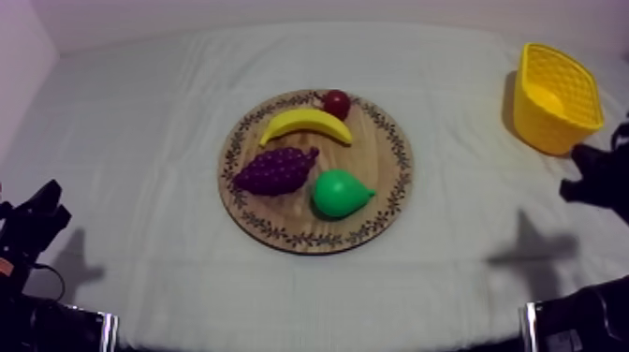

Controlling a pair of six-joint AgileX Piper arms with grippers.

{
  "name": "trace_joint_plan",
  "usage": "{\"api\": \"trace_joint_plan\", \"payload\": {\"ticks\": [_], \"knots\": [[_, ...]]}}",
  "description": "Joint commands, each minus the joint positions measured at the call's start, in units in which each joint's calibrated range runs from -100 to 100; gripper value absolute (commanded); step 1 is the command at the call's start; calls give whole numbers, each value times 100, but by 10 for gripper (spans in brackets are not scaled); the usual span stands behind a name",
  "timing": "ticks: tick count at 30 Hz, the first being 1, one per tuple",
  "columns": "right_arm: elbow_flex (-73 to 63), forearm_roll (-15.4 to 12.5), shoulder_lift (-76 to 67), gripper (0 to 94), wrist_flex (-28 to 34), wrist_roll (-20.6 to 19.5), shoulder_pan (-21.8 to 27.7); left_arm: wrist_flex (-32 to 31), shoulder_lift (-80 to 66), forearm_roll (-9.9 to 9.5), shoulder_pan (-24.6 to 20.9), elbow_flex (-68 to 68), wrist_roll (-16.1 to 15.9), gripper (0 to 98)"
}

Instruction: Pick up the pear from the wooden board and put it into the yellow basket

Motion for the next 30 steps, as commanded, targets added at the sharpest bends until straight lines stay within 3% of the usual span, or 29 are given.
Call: {"api": "trace_joint_plan", "payload": {"ticks": [1, 10, 20, 23, 30], "knots": [[-1192, -268, 723, 4, 210, 454, 4, 1, -2, -1, 0, -5, -1, 1], [-3754, -1308, 2707, 3, 1107, 1492, 15, 1, -2, -1, 0, -5, -1, 1], [-6167, -2163, 4634, 3, 3051, 2946, -33, 1, -2, -1, 0, -5, -1, 1], [-6614, -2204, 5133, 4, 3508, 3200, -228, 1, -2, -1, 0, -5, -1, 1], [-7295, -1963, 6182, 12, 4385, 3364, -874, 1, -2, -1, 0, -5, -1, 1]]}}
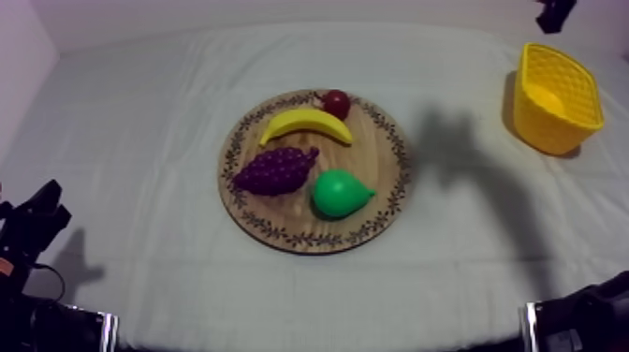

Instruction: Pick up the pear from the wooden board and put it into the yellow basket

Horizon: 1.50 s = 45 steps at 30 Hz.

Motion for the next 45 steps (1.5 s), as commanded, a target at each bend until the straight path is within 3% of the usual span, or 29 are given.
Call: {"api": "trace_joint_plan", "payload": {"ticks": [1, 6, 14, 16, 22, 28, 35, 45], "knots": [[-146, 25, 458, 12, 368, 94, -246, 1, -2, -1, 0, -5, -1, 1], [36, -59, 956, 18, 667, 318, -441, 1, -2, -1, 0, -5, -1, 1], [363, -63, 1315, 86, 625, 372, -786, 1, -2, -1, 0, -5, -1, 1], [405, -84, 1348, 161, 616, 343, -836, 1, -2, -1, 0, -5, -1, 1], [494, -135, 1382, 567, 652, 230, -915, 1, -2, -1, 0, -5, -1, 1], [465, -72, 1475, 746, 743, 178, -1065, 1, -2, -1, 0, -5, -1, 1], [436, -67, 1733, 818, 919, 178, -1214, 1, -2, -1, 0, -5, -1, 1], [490, -121, 2559, 805, 948, 270, -1486, 1, -2, -1, 0, -5, -1, 1]]}}
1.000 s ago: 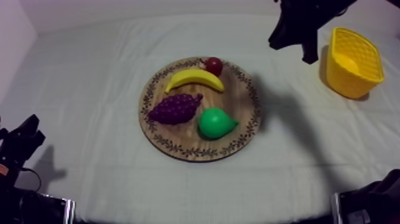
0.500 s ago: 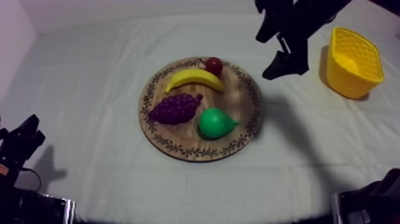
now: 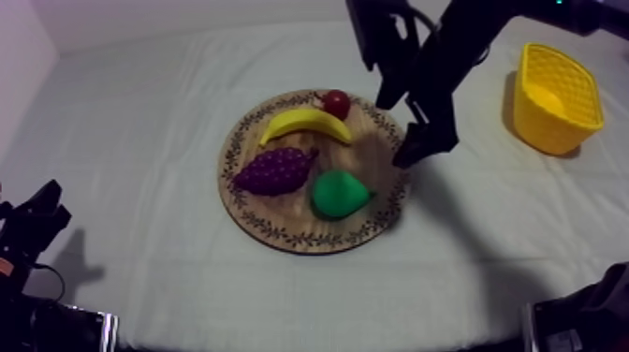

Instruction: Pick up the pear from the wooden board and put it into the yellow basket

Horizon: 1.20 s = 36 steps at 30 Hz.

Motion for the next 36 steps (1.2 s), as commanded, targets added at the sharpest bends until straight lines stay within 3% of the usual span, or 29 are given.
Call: {"api": "trace_joint_plan", "payload": {"ticks": [1, 25, 36], "knots": [[-3, -18, 232, 802, 13, 24, -53, 1, -2, -1, 0, -5, -1, 1], [-935, -189, 2257, 752, -106, 80, -427, 1, -2, -1, 0, -5, -1, 1], [-1003, -391, 2581, 551, -49, 248, -460, 1, -2, -1, 0, -5, -1, 1]]}}
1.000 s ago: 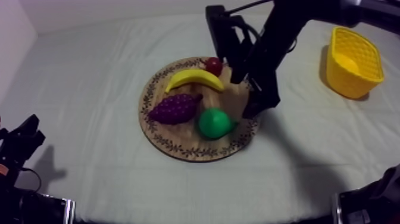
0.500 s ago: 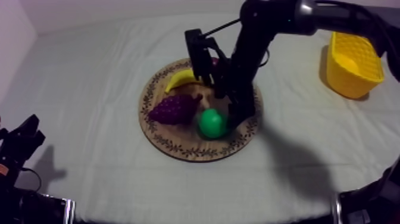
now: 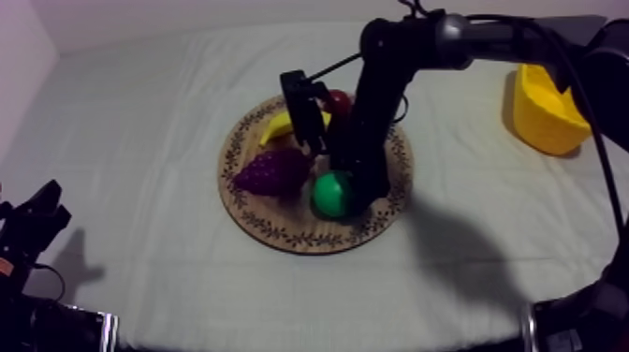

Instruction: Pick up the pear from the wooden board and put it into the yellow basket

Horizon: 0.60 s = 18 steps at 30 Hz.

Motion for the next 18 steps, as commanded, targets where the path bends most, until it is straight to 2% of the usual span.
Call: {"api": "trace_joint_plan", "payload": {"ticks": [1, 8, 18], "knots": [[-26, -24, 23, 532, 15, 12, -10, 1, -2, -1, 0, -5, -1, 1], [-133, -75, 35, 439, 28, 3, 15, 1, -2, -1, 0, -5, -1, 1], [-518, -73, -607, 431, 296, -59, 493, 1, -2, -1, 0, -5, -1, 1]]}}
